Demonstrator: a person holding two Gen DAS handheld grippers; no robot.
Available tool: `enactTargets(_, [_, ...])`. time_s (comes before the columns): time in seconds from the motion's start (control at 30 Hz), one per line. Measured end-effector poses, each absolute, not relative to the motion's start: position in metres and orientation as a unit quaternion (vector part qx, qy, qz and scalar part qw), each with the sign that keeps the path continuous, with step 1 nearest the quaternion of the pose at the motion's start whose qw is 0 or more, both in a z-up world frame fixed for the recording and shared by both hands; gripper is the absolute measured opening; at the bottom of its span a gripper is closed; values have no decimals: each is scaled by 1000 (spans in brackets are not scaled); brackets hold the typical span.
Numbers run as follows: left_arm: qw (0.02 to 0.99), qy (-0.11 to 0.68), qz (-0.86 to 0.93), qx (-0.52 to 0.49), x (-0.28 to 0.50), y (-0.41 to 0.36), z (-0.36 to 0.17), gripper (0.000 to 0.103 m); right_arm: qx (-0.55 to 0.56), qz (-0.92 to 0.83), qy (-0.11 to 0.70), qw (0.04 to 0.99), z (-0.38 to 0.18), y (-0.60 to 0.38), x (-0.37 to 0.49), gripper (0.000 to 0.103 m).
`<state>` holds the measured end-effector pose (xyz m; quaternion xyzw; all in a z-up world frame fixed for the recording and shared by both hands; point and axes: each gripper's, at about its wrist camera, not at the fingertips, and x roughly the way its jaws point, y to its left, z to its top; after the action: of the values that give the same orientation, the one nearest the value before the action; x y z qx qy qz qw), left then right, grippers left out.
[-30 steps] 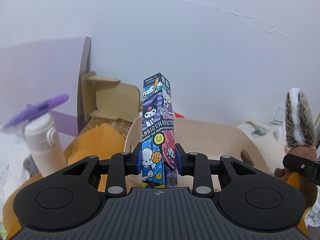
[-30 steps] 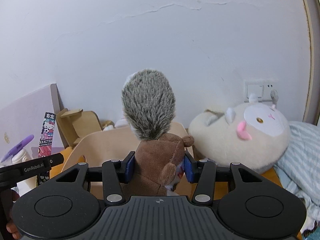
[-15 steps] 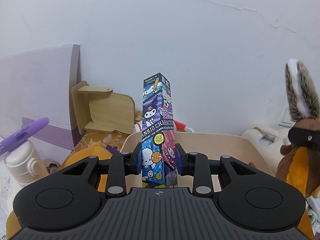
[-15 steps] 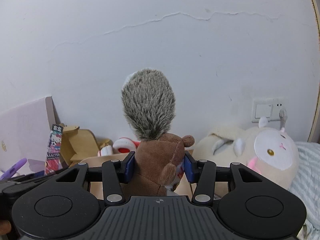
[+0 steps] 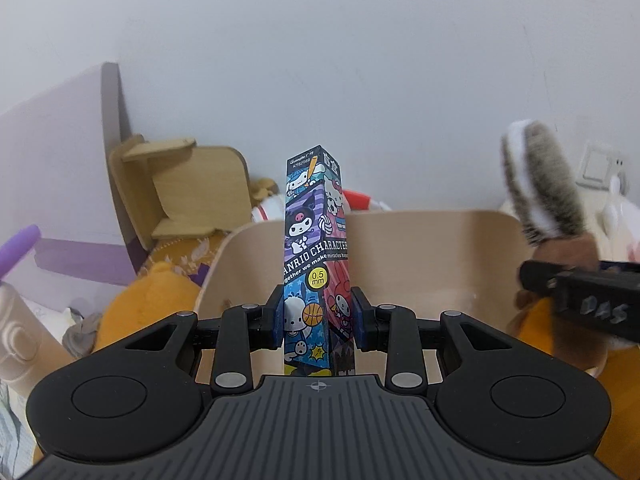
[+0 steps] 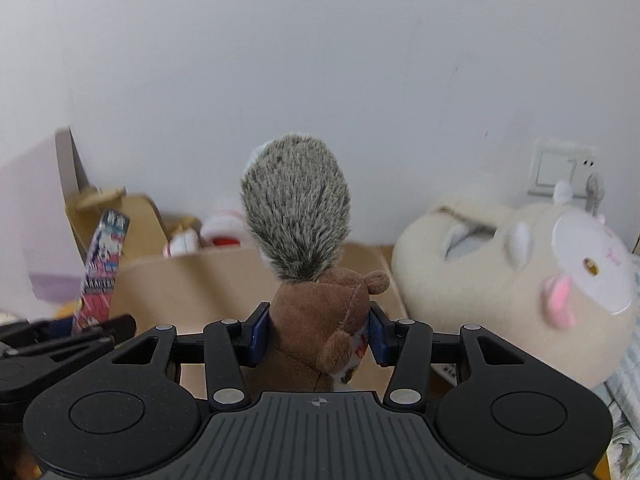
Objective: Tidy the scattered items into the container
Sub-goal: 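Carry both held items over the bin and open both tools to drop them, then withdraw both tools from the bin back toward the remaining items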
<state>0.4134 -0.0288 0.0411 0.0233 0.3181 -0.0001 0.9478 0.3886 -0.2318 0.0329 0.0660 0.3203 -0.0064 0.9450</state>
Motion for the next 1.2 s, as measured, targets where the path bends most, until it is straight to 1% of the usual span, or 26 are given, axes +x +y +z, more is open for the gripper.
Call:
enactTargets(0.27, [930, 365, -8, 48, 430, -32, 14, 32, 40, -4, 361, 932, 3, -220, 406, 46])
enactTargets(0.5, [924, 376, -6, 61, 434, -31, 2, 32, 21, -4, 380, 925, -6, -220, 410, 47])
enactTargets(0.53, [924, 378, -8, 63, 434, -30, 0, 33, 20, -4, 382, 924, -8, -218, 409, 47])
enactTargets(0.57, [923, 379, -9, 64, 435, -30, -1, 37, 20, -4, 385, 923, -9, -218, 408, 48])
enactTargets(0.6, [923, 381, -10, 63, 434, -30, -1, 43, 19, -4, 386, 922, -10, -218, 407, 51])
enactTargets(0.63, [923, 379, -12, 62, 434, -29, -1, 50, 17, -4, 385, 923, -10, -218, 406, 53])
enactTargets(0.67, [925, 376, -14, 61, 432, -29, -1, 56, 20, -3, 384, 923, -9, -219, 405, 62])
enactTargets(0.7, [926, 371, -16, 59, 430, -29, 0, 59, 27, 2, 382, 924, -7, -221, 404, 71])
enactTargets(0.77, [931, 360, -17, 57, 426, -27, 3, 69, 39, 3, 373, 927, -3, -226, 400, 80])
enactTargets(0.8, [933, 355, -16, 54, 423, -26, 5, 71, 41, 2, 366, 930, 1, -227, 396, 85])
enactTargets(0.87, [937, 345, -17, 50, 416, -24, 10, 76, 42, 1, 356, 934, 7, -231, 388, 87])
enactTargets(0.93, [940, 336, -21, 46, 408, -22, 15, 77, 46, 2, 350, 936, 13, -235, 380, 89])
enactTargets(1.07, [946, 320, -24, 44, 388, -18, 26, 78, 58, 3, 329, 943, 25, -239, 355, 100])
enactTargets(1.2, [950, 307, -30, 53, 364, -16, 35, 79, 48, 0, 305, 951, 38, -233, 329, 103])
